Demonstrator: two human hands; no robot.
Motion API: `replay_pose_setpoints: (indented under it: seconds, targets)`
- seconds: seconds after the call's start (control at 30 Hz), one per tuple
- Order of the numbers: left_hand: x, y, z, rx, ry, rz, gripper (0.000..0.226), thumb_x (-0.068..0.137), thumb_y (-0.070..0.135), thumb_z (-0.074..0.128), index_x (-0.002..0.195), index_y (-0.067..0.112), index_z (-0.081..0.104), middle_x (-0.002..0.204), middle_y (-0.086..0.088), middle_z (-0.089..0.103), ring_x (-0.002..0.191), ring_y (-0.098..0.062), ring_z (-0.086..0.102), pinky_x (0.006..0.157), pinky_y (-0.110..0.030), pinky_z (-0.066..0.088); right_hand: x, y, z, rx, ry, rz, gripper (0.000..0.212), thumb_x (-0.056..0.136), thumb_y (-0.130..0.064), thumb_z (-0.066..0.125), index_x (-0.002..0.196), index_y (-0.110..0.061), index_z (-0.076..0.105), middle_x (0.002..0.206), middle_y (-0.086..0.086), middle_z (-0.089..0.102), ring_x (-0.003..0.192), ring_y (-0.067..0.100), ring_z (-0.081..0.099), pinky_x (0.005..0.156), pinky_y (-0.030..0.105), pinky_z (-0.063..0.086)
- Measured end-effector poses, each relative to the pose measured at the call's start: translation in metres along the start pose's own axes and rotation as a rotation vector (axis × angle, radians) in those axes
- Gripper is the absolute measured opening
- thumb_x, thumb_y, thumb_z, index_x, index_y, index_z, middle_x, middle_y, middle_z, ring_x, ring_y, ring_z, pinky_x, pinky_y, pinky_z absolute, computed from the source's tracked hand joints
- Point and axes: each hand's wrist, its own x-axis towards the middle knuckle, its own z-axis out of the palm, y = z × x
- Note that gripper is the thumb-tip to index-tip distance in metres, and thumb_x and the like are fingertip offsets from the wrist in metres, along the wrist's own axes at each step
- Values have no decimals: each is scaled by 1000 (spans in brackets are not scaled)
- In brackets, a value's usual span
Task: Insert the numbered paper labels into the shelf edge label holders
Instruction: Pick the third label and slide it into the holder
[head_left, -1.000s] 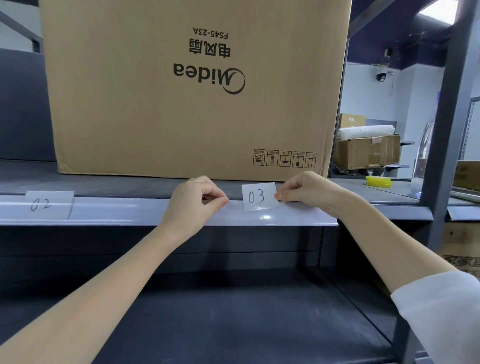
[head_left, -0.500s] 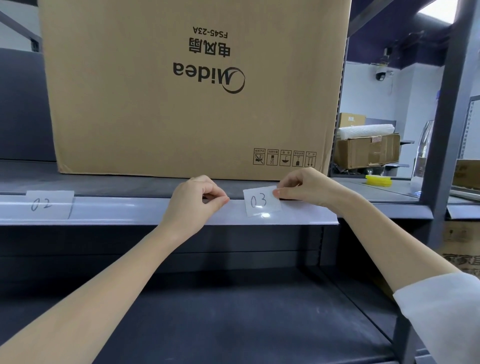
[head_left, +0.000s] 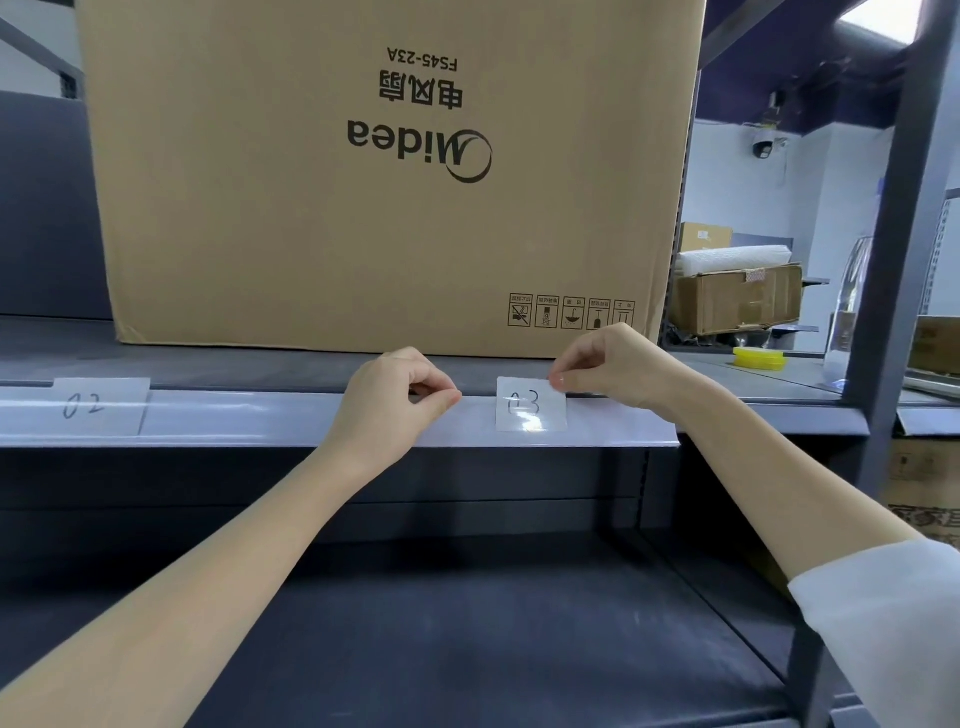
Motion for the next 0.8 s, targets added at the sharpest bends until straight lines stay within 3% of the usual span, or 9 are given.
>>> replay_pose_setpoints:
  seconds: [0.1, 0.2, 0.33, 0.5, 0.6, 0.73, 0.8]
  targets:
    - [1, 0, 0, 6, -2, 0, 11, 85, 9, 63, 79, 7, 71, 75, 14, 54, 71, -7, 55, 67, -13, 40, 0, 1, 0, -29, -15, -17, 15, 81, -9, 66, 68, -17, 68, 75, 6, 61, 70, 21, 44, 56, 27, 34]
    - [1, 0, 0, 7, -2, -5, 10, 85, 9, 63, 79, 6, 72, 75, 14, 54, 71, -8, 55, 67, -14, 40, 0, 2, 0, -33, -23, -24, 23, 81, -8, 66, 62, -21, 66, 64, -1, 58, 67, 20, 44, 63, 32, 34]
    - [1, 0, 0, 11, -3, -6, 10, 85, 9, 63, 79, 6, 72, 75, 14, 54, 70, -5, 54, 67, -13, 40, 2, 2, 1, -33, -36, -43, 26, 81, -6, 66, 60, -22, 65, 55, -6, 54, 54, 11, 41, 55, 25, 33]
    - [2, 0, 1, 24, 0, -9, 10, 85, 10, 63, 79, 7, 72, 75, 15, 54, 70, -7, 54, 67, -13, 40, 4, 5, 1, -51, -43, -71, 8, 81, -7, 67, 74, -9, 71, 60, -2, 55, 58, 14, 40, 53, 21, 33]
    - [2, 1, 1, 26, 3, -10, 10, 84, 9, 64, 79, 6, 72, 74, 12, 54, 72, -12, 55, 68, -16, 40, 6, 5, 2, -65, -41, -84, 12, 80, -6, 67, 71, -12, 70, 60, -4, 57, 46, -1, 44, 48, 6, 35]
    - [1, 2, 1, 31, 15, -18, 9, 83, 8, 65, 78, 6, 72, 73, 13, 54, 71, -12, 55, 67, -16, 41, 6, 5, 1, -63, -45, -83, 14, 80, -6, 68, 68, -14, 69, 58, -5, 55, 41, -3, 42, 44, 5, 33]
    - [1, 3, 1, 22, 20, -25, 9, 83, 7, 65, 77, 5, 72, 73, 13, 54, 73, -14, 56, 70, -21, 44, 5, 5, 2, -54, -48, -80, 11, 80, -5, 68, 71, -11, 70, 58, -3, 54, 46, 0, 42, 48, 11, 36]
